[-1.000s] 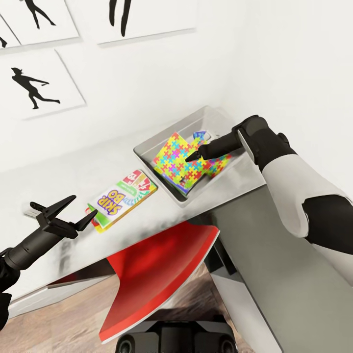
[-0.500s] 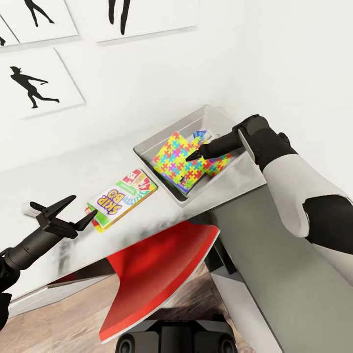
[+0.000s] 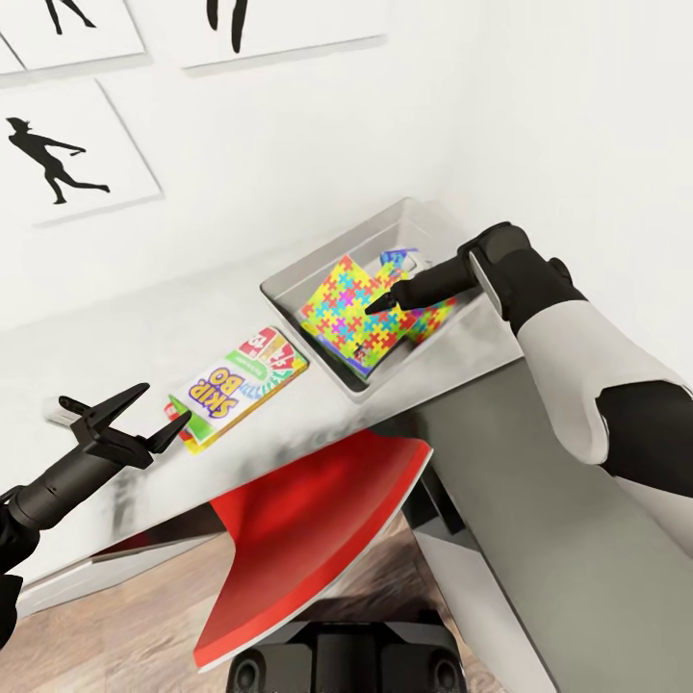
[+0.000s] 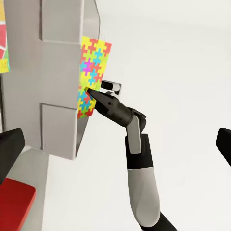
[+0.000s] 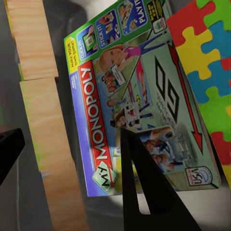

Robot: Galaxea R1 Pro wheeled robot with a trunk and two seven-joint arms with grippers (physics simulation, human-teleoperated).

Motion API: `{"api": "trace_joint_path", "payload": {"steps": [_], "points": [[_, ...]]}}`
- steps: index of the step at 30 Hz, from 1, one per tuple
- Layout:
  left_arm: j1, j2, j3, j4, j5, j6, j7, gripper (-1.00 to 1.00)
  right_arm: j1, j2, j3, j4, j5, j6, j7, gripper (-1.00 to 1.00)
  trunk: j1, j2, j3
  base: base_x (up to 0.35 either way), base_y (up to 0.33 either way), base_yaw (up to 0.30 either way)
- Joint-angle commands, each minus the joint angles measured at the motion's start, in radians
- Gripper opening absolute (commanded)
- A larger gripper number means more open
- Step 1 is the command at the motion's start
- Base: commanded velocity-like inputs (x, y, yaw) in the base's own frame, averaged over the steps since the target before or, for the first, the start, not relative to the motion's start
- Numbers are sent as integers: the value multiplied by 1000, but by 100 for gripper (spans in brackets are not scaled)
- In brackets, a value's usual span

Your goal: Put all the toys in the child's room - the three board games (two on the bed and one on the table), the two jigsaw puzzles on the table, and the tennis ball on the table - inside the toy box on the table in the child's room.

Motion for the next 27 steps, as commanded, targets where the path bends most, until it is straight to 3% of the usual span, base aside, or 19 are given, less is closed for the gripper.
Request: {"api": "trace_joint_path", "payload": {"steps": [1,13,27], "points": [[-1,0,1,0,-8,3,-9,100,-1,0,1,-1,10,3,8,-100,0,-2,-3,0,0,0],[-1,0,1,0,-8,3,-9,100,-2,2,1,-1,9,3,8,-100,0,-2,-20,0,0,0],[-1,0,1,0,-8,3,-10,100,-2,5,1,-1,9,3,8,-100,0,-2,-24,0,0,0]]}}
